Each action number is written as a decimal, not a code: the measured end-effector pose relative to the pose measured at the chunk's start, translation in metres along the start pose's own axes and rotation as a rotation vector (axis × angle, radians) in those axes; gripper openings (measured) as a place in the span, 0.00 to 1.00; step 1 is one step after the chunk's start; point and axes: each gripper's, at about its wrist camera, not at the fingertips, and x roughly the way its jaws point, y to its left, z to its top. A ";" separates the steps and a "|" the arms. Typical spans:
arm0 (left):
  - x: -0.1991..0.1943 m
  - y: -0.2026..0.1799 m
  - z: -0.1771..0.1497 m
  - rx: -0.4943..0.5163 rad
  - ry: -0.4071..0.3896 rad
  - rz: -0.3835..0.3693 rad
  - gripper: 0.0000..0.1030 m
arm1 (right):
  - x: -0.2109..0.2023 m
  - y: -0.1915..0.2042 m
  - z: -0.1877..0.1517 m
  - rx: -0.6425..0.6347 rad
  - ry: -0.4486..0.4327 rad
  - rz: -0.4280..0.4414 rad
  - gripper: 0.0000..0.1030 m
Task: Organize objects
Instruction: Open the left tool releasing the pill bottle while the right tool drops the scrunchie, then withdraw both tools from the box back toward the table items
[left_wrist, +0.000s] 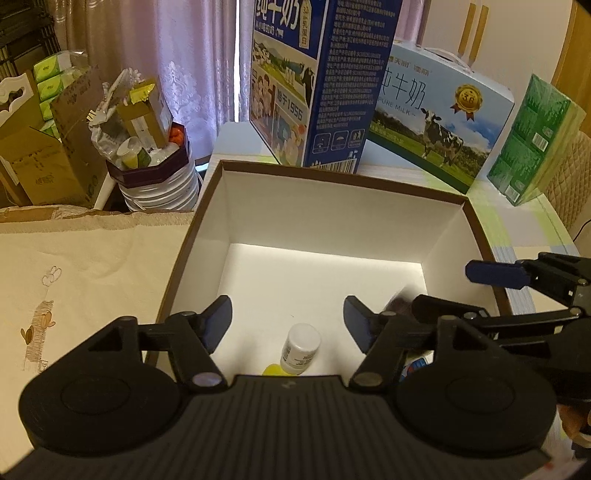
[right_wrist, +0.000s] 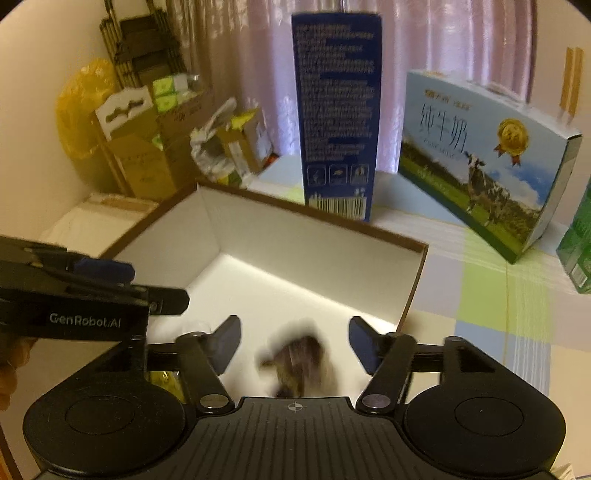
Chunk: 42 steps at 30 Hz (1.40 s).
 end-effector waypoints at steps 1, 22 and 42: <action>-0.002 0.001 0.000 -0.003 -0.002 0.000 0.64 | -0.002 0.000 0.000 0.000 -0.005 0.007 0.64; -0.060 0.004 -0.022 -0.055 -0.044 0.002 0.77 | -0.054 0.013 -0.017 0.028 -0.015 0.033 0.68; -0.119 -0.016 -0.056 -0.065 -0.090 -0.037 0.80 | -0.116 0.026 -0.045 0.054 -0.059 0.051 0.69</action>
